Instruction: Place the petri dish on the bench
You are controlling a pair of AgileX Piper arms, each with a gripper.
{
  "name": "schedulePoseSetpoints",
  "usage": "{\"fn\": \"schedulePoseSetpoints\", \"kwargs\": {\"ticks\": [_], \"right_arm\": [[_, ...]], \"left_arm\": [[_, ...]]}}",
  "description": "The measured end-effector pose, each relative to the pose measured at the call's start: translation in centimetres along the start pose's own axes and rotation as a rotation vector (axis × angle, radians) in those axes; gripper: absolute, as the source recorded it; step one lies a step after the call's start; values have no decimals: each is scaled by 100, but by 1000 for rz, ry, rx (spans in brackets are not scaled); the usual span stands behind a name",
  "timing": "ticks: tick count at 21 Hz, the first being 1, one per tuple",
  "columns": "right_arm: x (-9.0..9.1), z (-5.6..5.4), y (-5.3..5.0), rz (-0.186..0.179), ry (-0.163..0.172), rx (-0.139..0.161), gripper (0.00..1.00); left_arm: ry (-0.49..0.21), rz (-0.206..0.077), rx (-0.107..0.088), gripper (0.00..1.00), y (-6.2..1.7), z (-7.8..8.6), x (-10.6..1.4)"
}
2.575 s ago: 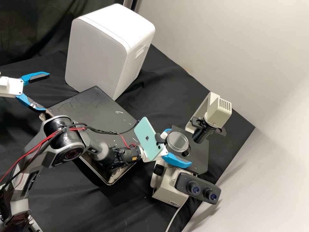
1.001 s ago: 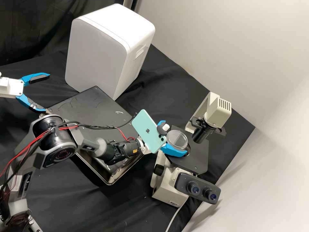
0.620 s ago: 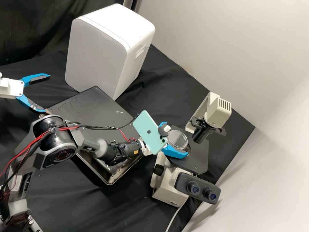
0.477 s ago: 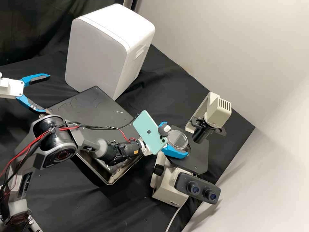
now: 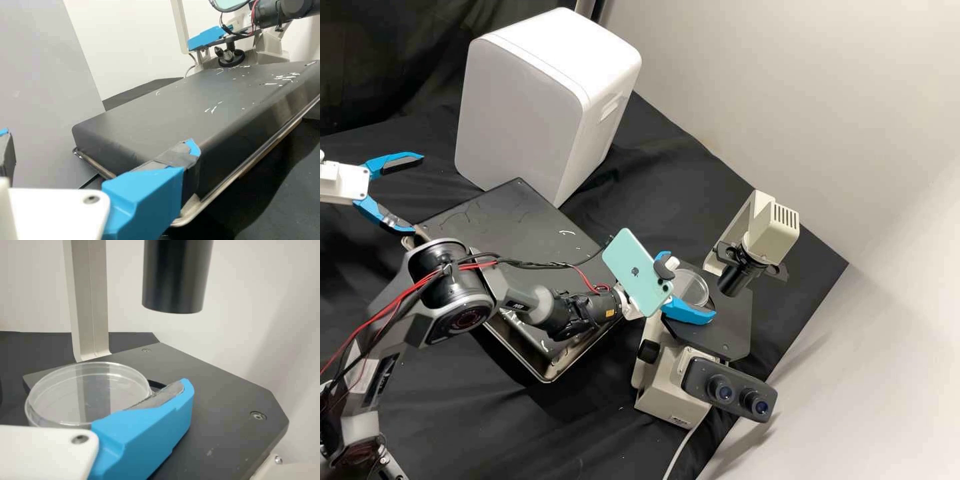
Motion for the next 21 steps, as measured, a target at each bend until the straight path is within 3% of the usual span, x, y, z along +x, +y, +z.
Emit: {"fn": "schedulePoseSetpoints", "kwargs": {"ticks": [2,3,7,12,21], "right_arm": [[3,0,-1,-1,-1,0,100],[6,6,-5,-1,-3,-6,0],[17,20,-17,-2,-8,-14,0],[16,31,-8,7,-20,0,0],[16,30,-8,7,-19,0,0]], "left_arm": [[0,0,0,100,0,0,0],[0,0,0,100,0,0,0],[0,0,0,100,0,0,0],[-6,0,1,100,0,11,0],[-6,0,1,100,0,11,0]]}}
